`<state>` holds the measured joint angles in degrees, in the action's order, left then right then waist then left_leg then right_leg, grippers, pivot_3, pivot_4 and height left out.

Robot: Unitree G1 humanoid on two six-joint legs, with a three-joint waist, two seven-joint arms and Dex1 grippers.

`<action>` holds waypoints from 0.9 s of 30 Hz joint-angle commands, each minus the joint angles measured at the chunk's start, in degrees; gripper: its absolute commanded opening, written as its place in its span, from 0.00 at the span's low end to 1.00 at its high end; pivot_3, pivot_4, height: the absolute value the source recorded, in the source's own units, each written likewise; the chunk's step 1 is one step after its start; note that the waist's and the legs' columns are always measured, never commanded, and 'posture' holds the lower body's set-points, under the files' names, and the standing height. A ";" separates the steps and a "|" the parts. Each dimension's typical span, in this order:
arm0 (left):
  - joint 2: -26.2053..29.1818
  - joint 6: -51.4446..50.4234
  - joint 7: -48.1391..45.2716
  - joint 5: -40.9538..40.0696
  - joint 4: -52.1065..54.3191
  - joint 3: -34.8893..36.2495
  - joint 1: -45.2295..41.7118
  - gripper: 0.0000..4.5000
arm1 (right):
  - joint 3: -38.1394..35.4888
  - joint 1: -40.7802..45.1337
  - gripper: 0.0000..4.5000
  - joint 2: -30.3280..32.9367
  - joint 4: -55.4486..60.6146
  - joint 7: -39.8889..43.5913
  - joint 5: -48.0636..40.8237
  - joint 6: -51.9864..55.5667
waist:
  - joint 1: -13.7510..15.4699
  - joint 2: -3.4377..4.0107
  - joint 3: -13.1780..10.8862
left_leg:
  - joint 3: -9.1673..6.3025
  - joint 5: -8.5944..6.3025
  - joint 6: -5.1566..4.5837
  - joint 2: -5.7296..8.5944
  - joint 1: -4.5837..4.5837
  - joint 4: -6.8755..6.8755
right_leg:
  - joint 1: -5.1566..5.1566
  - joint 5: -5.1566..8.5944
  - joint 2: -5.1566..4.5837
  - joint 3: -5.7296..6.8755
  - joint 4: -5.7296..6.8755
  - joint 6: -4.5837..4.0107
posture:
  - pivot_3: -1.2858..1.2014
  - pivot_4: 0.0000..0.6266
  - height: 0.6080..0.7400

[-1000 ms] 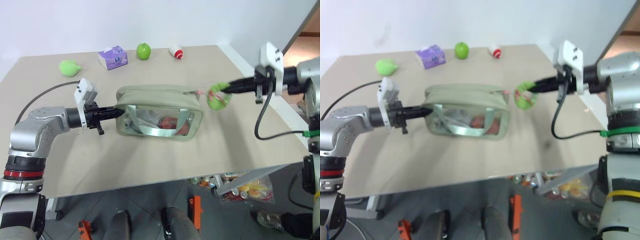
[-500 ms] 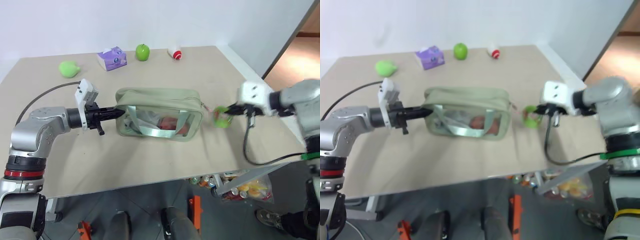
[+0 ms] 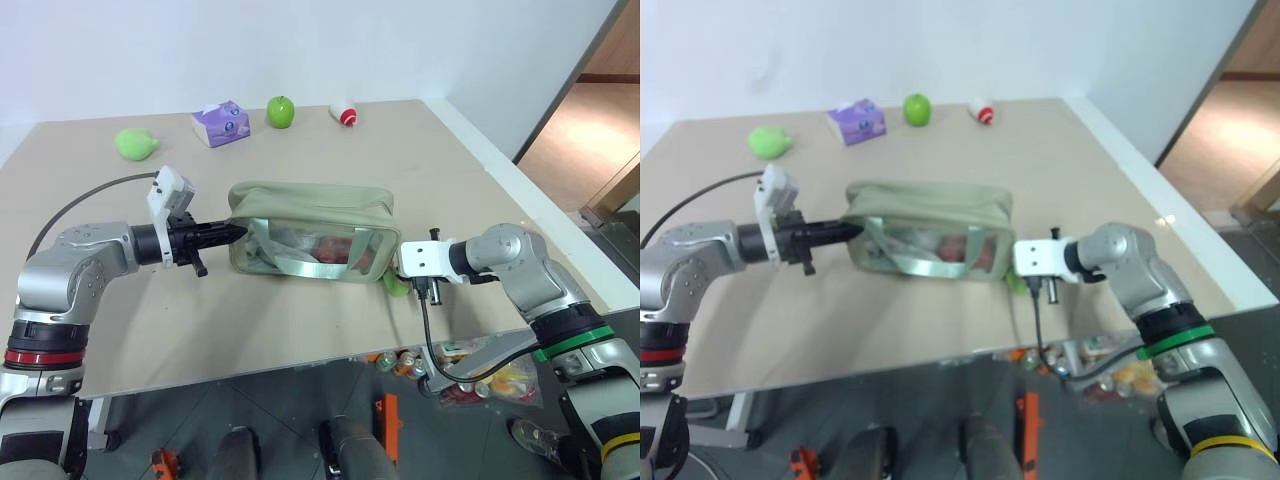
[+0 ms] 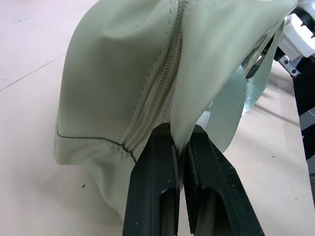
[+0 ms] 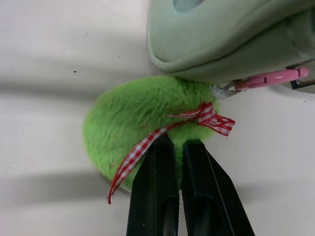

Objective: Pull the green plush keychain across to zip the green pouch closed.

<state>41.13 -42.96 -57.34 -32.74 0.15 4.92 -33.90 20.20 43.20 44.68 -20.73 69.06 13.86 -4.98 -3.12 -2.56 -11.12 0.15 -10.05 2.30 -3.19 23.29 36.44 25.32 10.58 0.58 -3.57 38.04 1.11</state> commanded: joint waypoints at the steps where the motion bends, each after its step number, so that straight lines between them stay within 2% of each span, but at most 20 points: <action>1: 0.78 -0.63 0.29 -1.19 2.21 1.71 0.71 0.00 | -0.99 1.68 0.01 1.86 -1.62 2.83 -0.81 -0.35 | 0.00 0.00 0.00 | 0.00 0.00 0.00 0.00 0.00 -0.01 | 0.00 0.00 0.00 0.00 0.00 0.00 | 0.52 0.24 1.00; 5: 0.68 -1.33 1.18 -2.29 2.67 2.65 1.39 0.00 | -2.92 2.50 0.01 5.05 -2.91 5.87 -2.71 0.14 | 0.03 0.00 0.00 | 0.00 -0.02 0.02 0.01 0.02 -0.11 | 0.01 0.09 0.00 0.00 -0.01 -0.01 | 0.52 0.24 1.00; 12: 0.22 -1.76 1.90 -2.76 2.01 2.76 1.20 0.00 | -4.01 3.56 0.01 8.30 -6.15 6.56 -2.91 -1.10 | 0.02 0.00 0.00 | -0.01 -0.07 0.03 0.00 -0.03 -0.31 | 0.05 0.22 0.02 0.01 -0.01 -0.10 | 0.52 0.24 1.00; 19: -0.74 -2.45 4.06 -4.35 1.75 4.51 1.68 0.00 | -5.37 -3.01 0.01 7.45 1.18 10.08 -8.96 4.93 | 0.07 0.00 0.00 | -0.03 -0.07 0.04 0.01 -0.04 -0.35 | 0.02 0.27 0.01 0.02 -0.01 -0.07 | 0.52 0.24 1.00; 24: -0.87 -3.01 4.87 -5.33 1.68 5.38 1.57 0.00 | -2.19 -6.27 0.01 7.52 3.06 9.31 -5.09 3.32 | 0.05 0.00 0.00 | -0.03 -0.09 0.07 0.01 -0.05 -0.35 | 0.03 0.27 0.02 0.02 -0.01 -0.06 | 0.52 0.24 1.00; 27: -0.65 -3.12 5.15 -5.50 1.62 5.15 1.44 0.00 | -3.22 -4.35 0.01 6.24 1.93 8.17 -5.50 4.05 | 0.04 -0.01 0.00 | -0.03 -0.09 0.07 0.01 -0.07 -0.34 | 0.02 0.27 0.02 0.02 -0.01 -0.07 | 0.52 0.24 1.00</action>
<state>39.70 -46.12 -52.68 -37.66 1.38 7.45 -32.15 16.63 38.22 51.19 -17.95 77.37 7.22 -1.34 -3.08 -2.57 -11.12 0.12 -10.14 2.37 -3.18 23.21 36.11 25.34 10.86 0.60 -3.55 38.03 1.04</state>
